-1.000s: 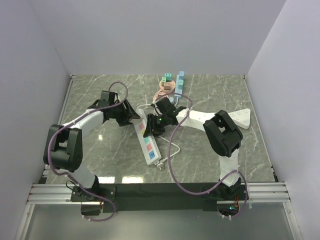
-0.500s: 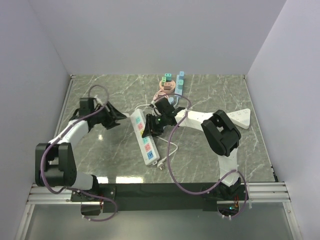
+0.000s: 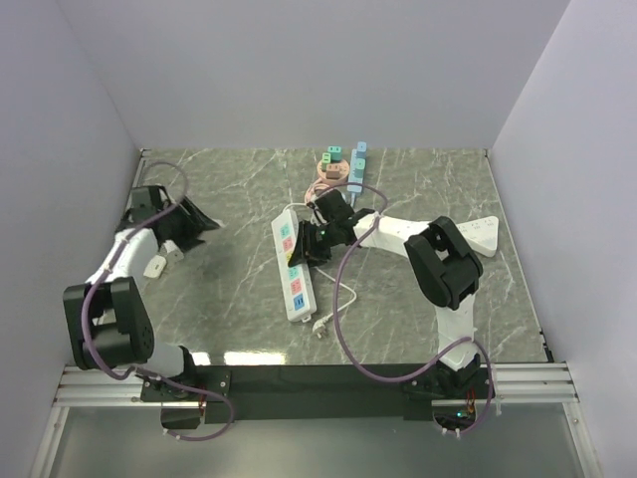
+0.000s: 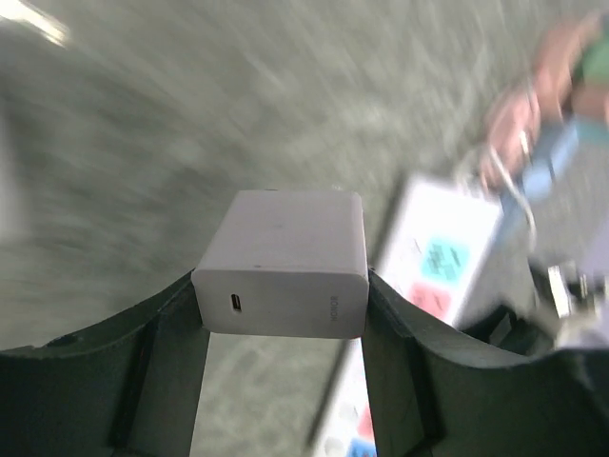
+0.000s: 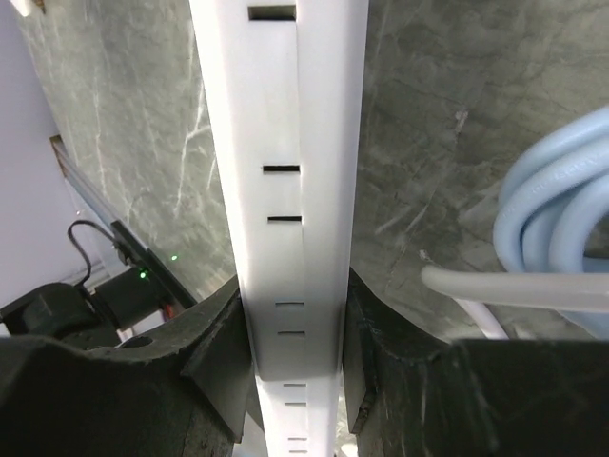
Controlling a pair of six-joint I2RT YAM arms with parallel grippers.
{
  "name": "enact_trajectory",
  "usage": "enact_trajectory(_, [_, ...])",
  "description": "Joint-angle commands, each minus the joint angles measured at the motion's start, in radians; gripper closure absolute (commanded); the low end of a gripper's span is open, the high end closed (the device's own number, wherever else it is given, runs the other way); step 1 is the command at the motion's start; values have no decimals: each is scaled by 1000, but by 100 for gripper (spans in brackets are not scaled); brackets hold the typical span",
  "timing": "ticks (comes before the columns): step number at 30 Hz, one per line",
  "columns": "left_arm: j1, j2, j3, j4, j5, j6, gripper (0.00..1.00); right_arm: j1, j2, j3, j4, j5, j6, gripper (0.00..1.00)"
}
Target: Pull the plug off the socket
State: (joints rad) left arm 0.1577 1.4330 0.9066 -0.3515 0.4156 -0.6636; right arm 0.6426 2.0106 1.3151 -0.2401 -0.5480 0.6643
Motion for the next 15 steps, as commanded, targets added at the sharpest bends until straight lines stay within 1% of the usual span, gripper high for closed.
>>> enact_trajectory(1, [112,64,96,-110,-192,59,99,-3,-38,-72,-120,135,-14,100])
enact_trajectory(2, [127,113,103,-113,-213,50,100,-1,-55,-91,-125,160,-12,100])
enact_trajectory(5, [169,179,112,-98,-233,21,99,-12,-119,-171,-145,224,6,100])
enact_trajectory(6, [175,190,115,-95,-248,16,95,-17,-154,-191,-149,241,15,100])
enact_trajectory(7, [187,199,120,-93,-254,13,88,-27,-171,-236,-154,252,27,100])
enact_trajectory(8, [192,210,120,-92,-259,7,64,-50,-190,-260,-160,263,49,100])
enact_trajectory(9, [195,211,120,-92,-268,4,52,-67,-222,-279,-169,305,63,100])
enact_trajectory(10, [201,214,120,-92,-267,-4,43,-86,-237,-319,-183,330,78,100])
enact_trajectory(11, [203,214,118,-90,-267,-5,34,-134,-262,-339,-201,351,104,100])
enact_trajectory(13, [206,210,114,-92,-265,-11,29,-188,-283,-396,-209,382,118,100])
enact_trajectory(14, [204,207,112,-95,-264,-13,24,-245,-302,-408,-226,388,120,100])
enact_trajectory(15, [204,201,110,-95,-261,-14,22,-267,-312,-422,-235,411,112,100])
